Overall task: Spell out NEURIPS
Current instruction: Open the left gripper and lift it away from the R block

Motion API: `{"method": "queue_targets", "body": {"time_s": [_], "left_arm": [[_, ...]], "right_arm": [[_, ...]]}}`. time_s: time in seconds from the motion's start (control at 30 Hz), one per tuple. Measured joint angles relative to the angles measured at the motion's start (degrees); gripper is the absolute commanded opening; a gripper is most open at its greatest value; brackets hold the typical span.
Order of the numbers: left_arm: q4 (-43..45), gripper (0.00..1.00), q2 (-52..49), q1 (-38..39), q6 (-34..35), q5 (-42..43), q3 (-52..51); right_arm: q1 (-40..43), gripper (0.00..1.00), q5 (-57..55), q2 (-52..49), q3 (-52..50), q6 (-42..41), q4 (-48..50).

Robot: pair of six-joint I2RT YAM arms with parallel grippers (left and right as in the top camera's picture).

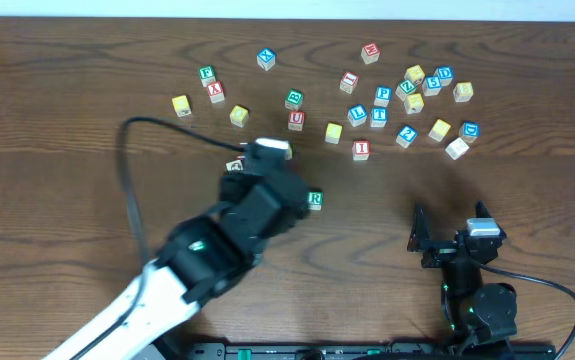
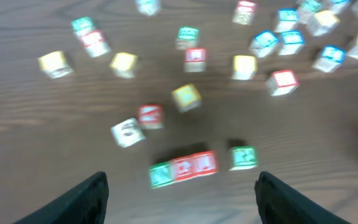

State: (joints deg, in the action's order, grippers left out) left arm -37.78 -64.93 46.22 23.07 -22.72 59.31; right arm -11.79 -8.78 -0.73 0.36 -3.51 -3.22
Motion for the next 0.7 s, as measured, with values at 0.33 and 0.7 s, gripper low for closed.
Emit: {"method": "queue_targets", "body": {"time_s": [0.33, 0.7], "left_arm": [[-4.5, 0.76, 12.5, -14.8, -6.6, 10.0, 0.0], [-5.7, 0.80, 13.9, -32.0, -11.6, 29.3, 0.0]], "right_arm": [[0.0, 0.99, 0.0, 0.0, 0.0, 0.0, 0.0], [0.0, 0.99, 0.0, 0.0, 0.0, 0.0, 0.0]]}}
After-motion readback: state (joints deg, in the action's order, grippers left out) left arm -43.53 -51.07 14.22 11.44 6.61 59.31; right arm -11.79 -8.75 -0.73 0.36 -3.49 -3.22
